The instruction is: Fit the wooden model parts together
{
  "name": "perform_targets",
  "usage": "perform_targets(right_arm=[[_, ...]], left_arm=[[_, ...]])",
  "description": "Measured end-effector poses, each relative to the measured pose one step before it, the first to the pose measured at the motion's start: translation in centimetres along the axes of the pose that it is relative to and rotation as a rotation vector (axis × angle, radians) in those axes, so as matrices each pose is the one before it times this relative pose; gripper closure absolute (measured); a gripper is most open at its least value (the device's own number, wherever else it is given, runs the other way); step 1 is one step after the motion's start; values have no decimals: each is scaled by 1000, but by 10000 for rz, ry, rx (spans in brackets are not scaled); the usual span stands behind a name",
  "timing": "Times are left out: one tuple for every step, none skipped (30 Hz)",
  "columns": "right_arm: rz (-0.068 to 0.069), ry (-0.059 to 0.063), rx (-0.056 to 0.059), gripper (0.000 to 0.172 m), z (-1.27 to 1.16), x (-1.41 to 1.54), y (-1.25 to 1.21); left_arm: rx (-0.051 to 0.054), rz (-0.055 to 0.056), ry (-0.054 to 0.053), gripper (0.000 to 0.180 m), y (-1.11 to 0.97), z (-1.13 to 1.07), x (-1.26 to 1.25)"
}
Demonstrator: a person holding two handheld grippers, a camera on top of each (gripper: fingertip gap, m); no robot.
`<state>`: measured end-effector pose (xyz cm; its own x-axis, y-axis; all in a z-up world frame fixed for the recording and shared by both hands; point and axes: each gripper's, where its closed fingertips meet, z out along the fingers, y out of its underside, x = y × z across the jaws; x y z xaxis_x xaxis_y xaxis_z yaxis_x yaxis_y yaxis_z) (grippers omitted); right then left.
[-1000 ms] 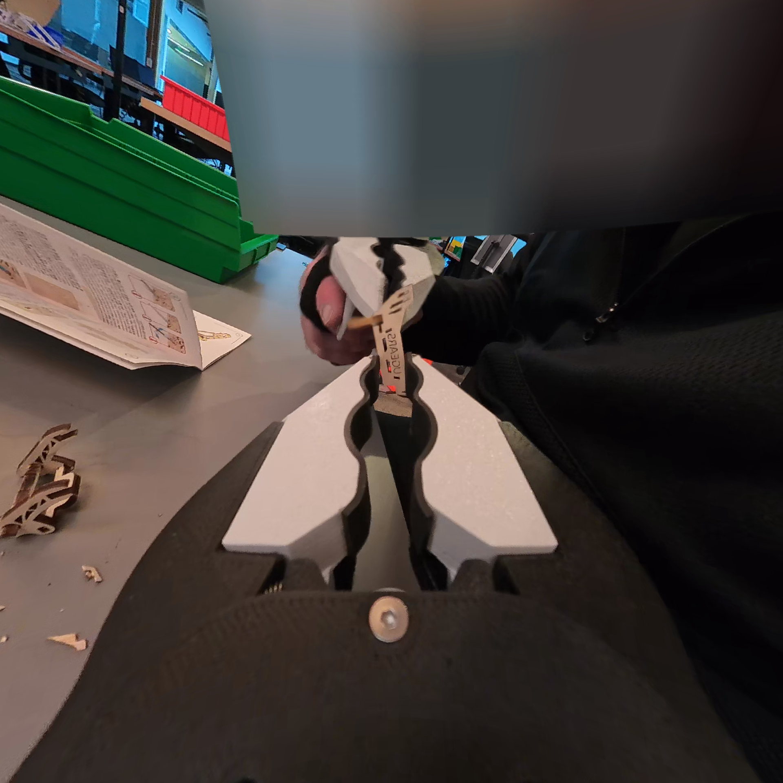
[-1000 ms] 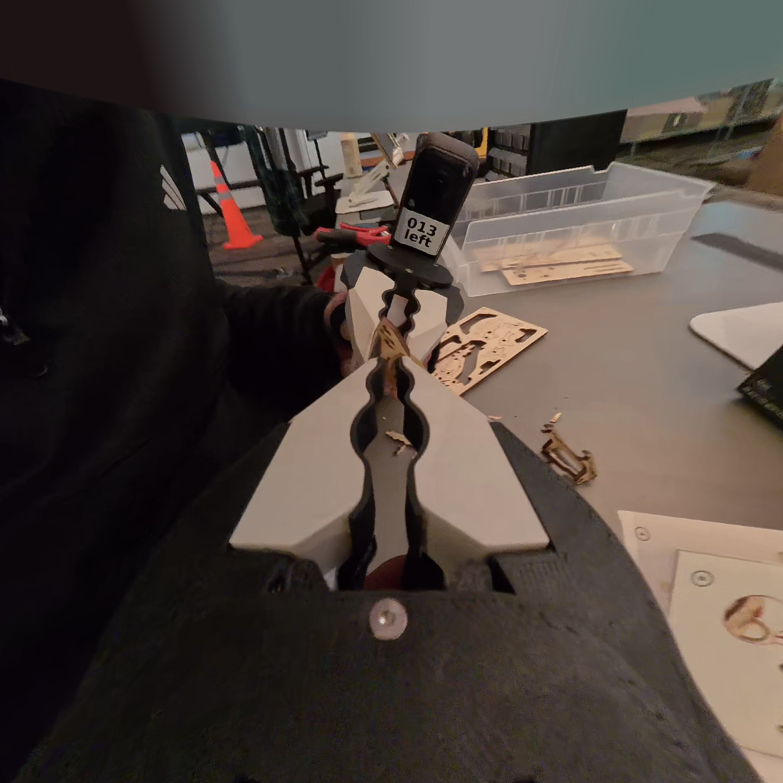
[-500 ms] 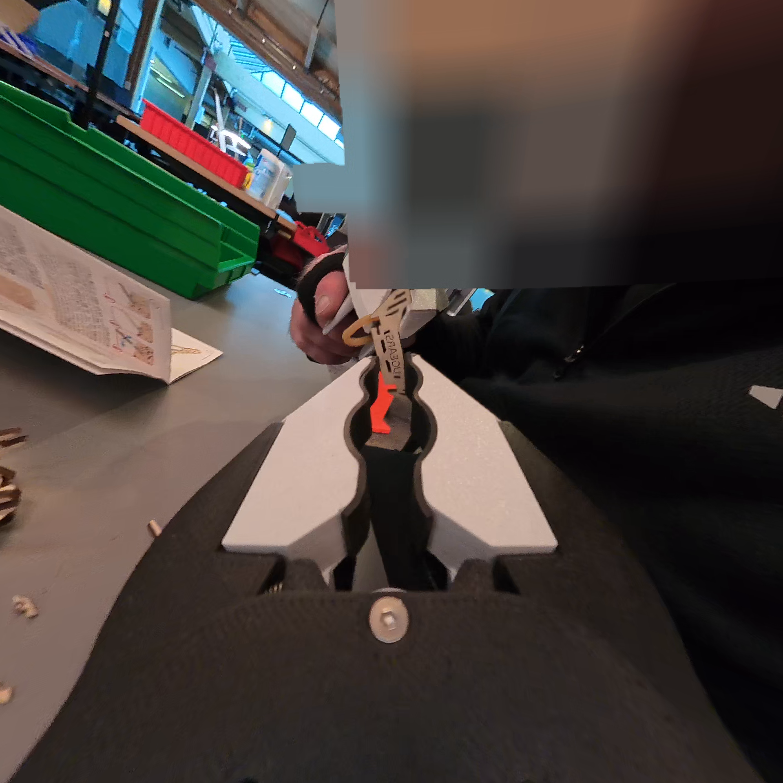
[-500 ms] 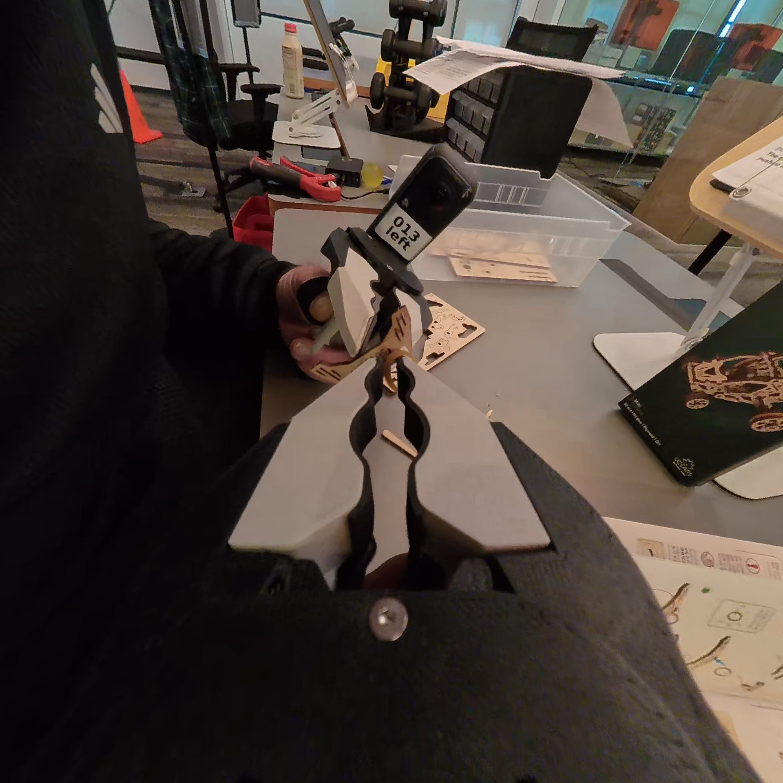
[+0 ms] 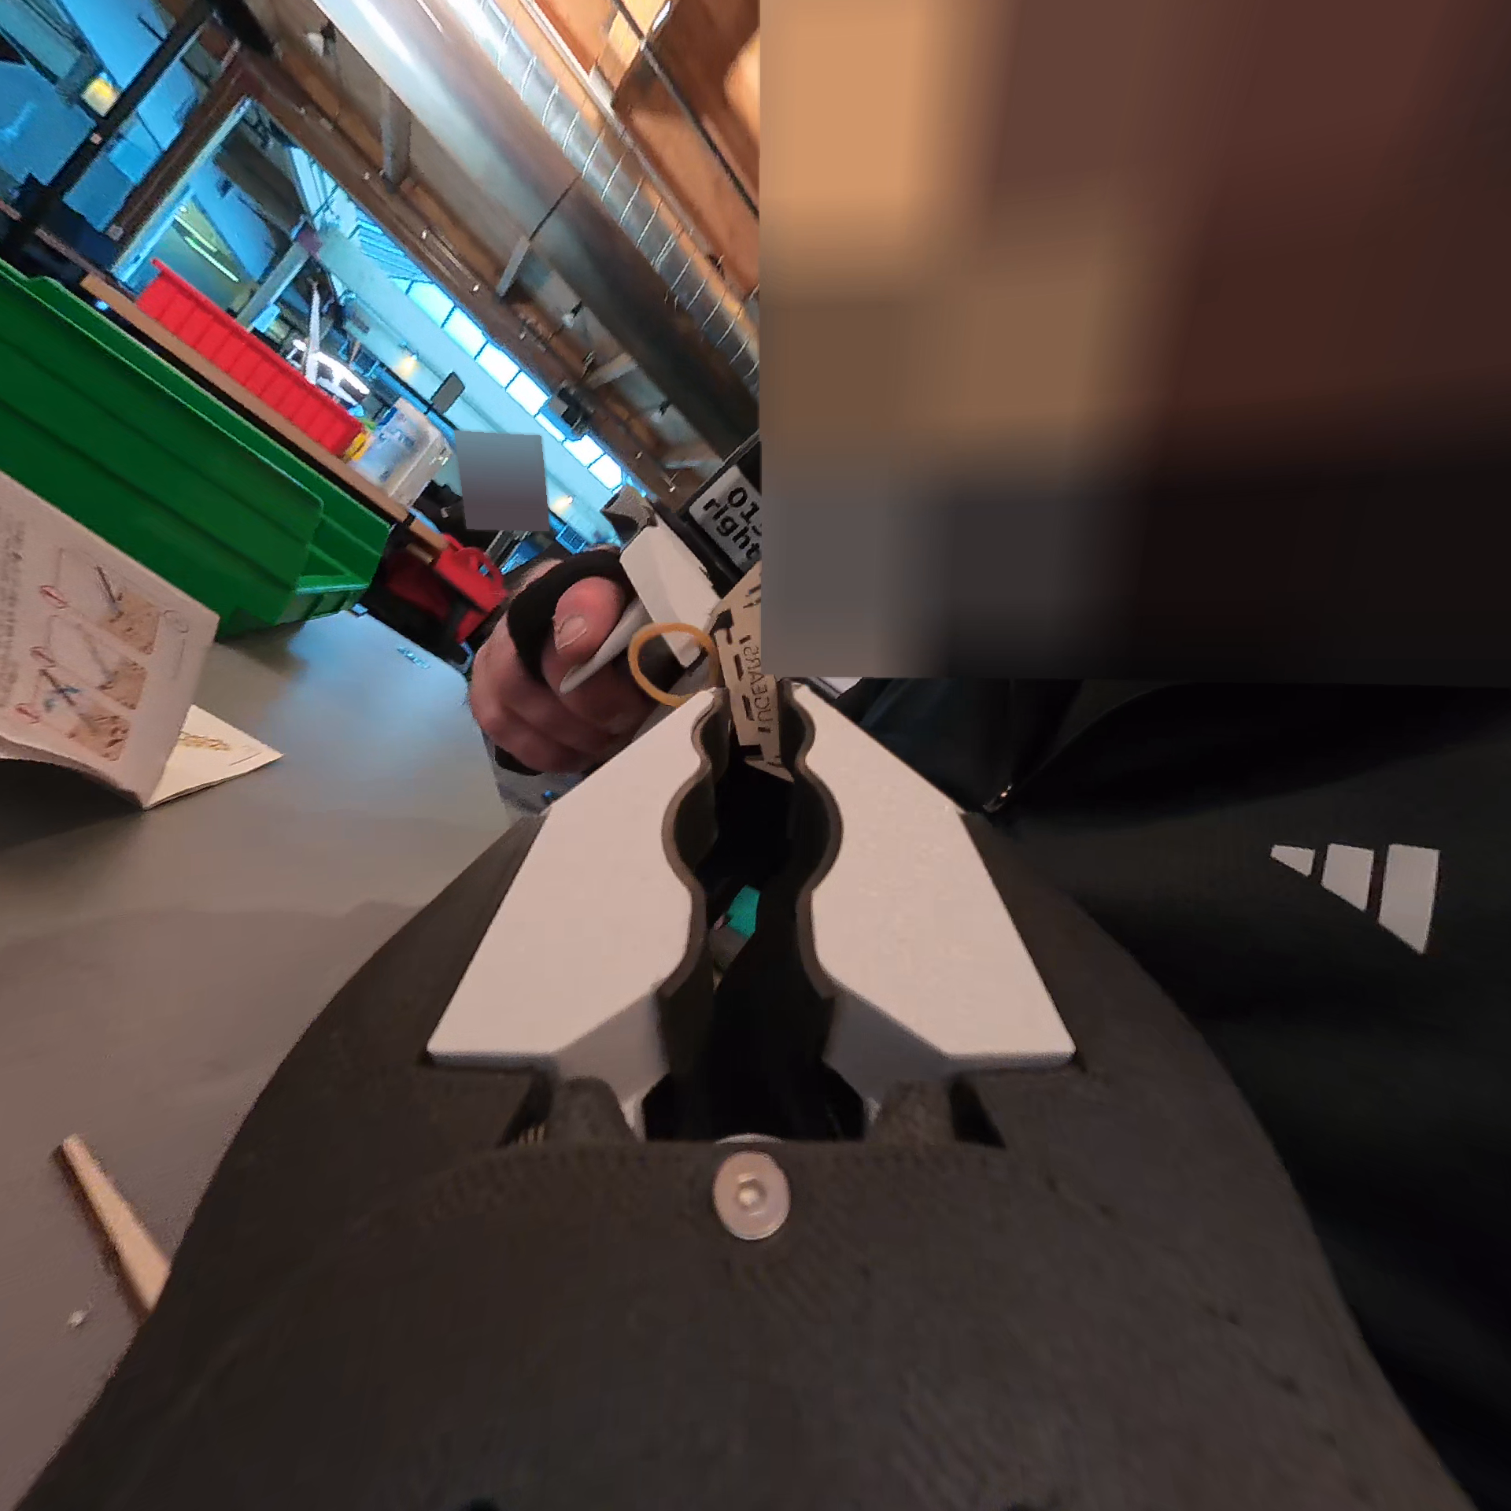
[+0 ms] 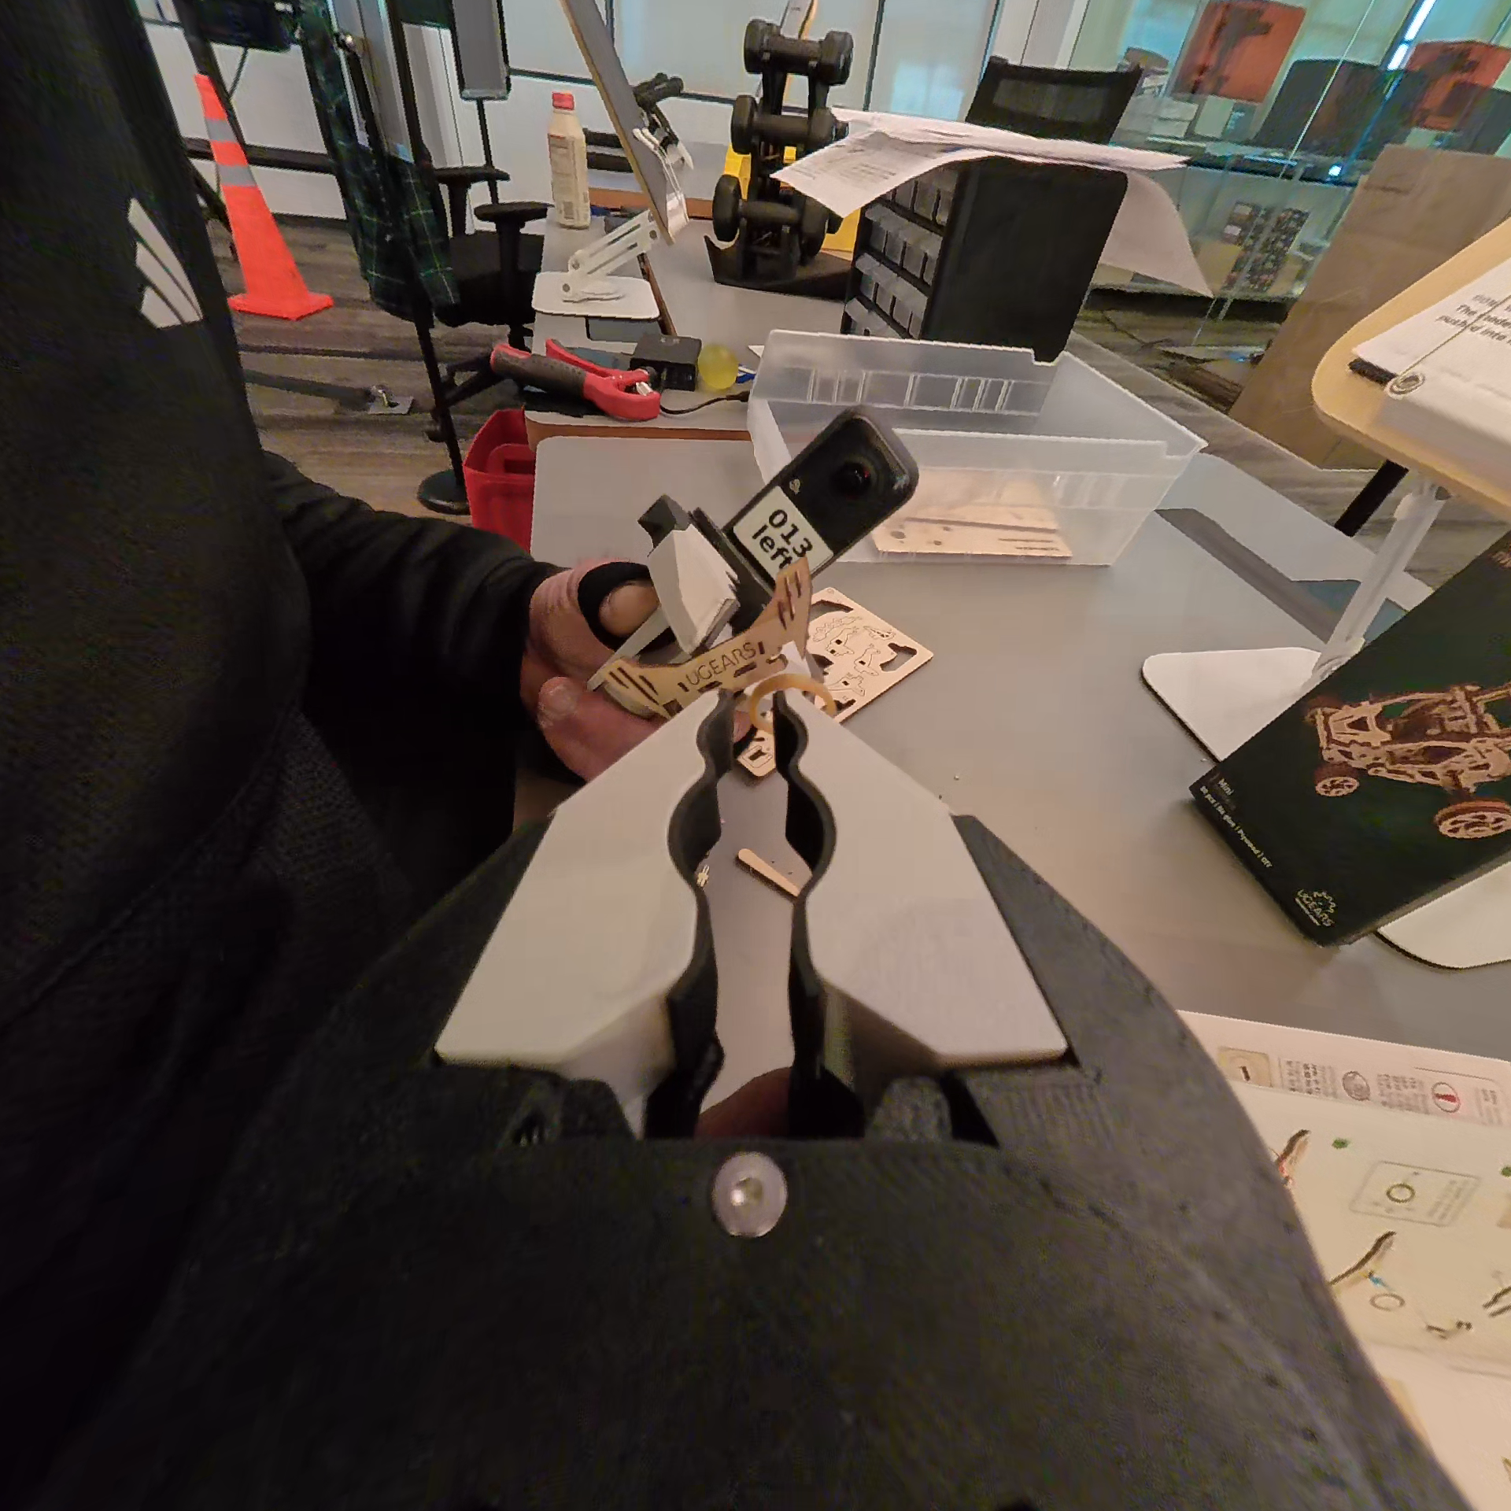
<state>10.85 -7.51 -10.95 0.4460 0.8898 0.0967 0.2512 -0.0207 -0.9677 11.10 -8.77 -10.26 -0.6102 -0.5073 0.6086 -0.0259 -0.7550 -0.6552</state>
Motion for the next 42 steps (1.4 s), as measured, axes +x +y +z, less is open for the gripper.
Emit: perform_targets(right_arm=[[104,-21,93,164,-64,43,-148],[143,-40,176,165,-77,2,-251],[163,-71,129,165,-46,-31,-171],[123,-29,90,164,-24,65,-79],[101,8,87,163,-46,122,-34],[130,-29,116,163,-50,86,-51],[140,-63,140,163,-67,14,-85],[103,-81,101,163,-55,-52,-62],[-12,-18,54,163,-54,-27,-53],[-87,50,50,165,-55,17,-78],[27,-13,15,166,-27,3,-26],[127,-52,54,165,-24,-19,-48],[101,-42,92,165,-32,1,-49],[70,-12,104,165,-57,14,-42],[137,-23,136,165,-45,26,-81],[234,-69,216,165,-51,-19,-169],[334,-115,292,165,-61,-37,-203],[441,-168,318,165,-39,-69,-197],[483,-187,341,165,-14,-97,-193],[492,-141,367,165,6,-14,-202],[492,-149,360,166,10,-5,-176],[434,-175,314,166,27,-53,-108],[317,-115,231,166,49,-35,-29],[209,-70,208,166,-3,-15,-83],[115,-41,78,166,-22,3,-18],[-67,30,-66,166,-15,24,71],[-185,58,-66,165,-25,-28,-27],[-163,32,-95,164,-33,-59,-16],[-166,58,-123,164,-47,14,-13],[-198,83,-165,164,-79,55,47],[-207,75,-154,164,-90,32,12],[-152,46,-134,164,-73,-4,-31],[-85,36,-150,163,-52,14,2],[-87,25,-149,162,-65,8,7],[-49,18,-107,162,-73,1,-42],[57,25,-117,162,-44,49,-5],[68,39,-189,163,17,64,131],[-21,29,-236,161,18,-16,189],[-58,92,-198,161,-13,59,110],[-30,112,-229,161,-18,128,164],[-42,71,-260,161,-17,97,230],[-74,52,-208,160,-26,75,222]], left_arm=[[77,-82,82,171,-32,70,44],[76,-46,58,171,-34,92,29],[93,-43,80,171,-65,90,59],[85,-71,70,171,-62,31,16],[49,-47,2,172,-17,27,-85],[32,-32,19,171,12,49,-45],[24,-46,60,172,11,77,32],[33,-34,62,171,-14,78,50],[25,-22,39,171,-29,58,25],[35,-13,56,171,-29,48,54],[16,-14,24,171,-5,26,-1],[19,-23,20,171,-5,21,-24],[39,-41,70,171,-44,29,37],[23,-13,61,171,-15,45,37],[23,5,35,171,-10,56,15],[64,-21,92,171,-68,36,89],[68,-18,91,171,-93,37,100],[18,20,47,171,-26,27,39],[12,14,42,171,-21,46,45],[15,-8,52,171,-27,52,51],[-1,-24,54,171,12,71,52],[5,-7,49,171,-14,85,56],[3,13,35,171,-36,75,57],[18,24,22,171,-60,47,49],[0,-5,1,171,-28,18,-6],[-27,-10,-28,171,16,7,-62],[-3,-6,6,171,-12,-10,5],[13,2,6,171,-34,-14,12],[-12,10,-32,171,-48,-20,-35],[-46,-4,-42,171,41,19,-60],[-4,-12,-6,171,3,23,-44],[12,-18,20,171,-55,26,1],[-25,-17,11,171,39,95,-43],[-33,-15,-4,171,86,62,-37],[9,0,4,171,-10,113,-130],[-29,12,-18,171,10,9,-75],[-87,45,-76,171,81,84,-130],[-134,78,-110,171,83,-13,-119],[-119,91,-111,171,36,10,-99],[-148,119,-165,171,59,-129,-127],[-267,177,-229,172,183,-117,-168],[-226,179,-186,172,-52,119,-390]])
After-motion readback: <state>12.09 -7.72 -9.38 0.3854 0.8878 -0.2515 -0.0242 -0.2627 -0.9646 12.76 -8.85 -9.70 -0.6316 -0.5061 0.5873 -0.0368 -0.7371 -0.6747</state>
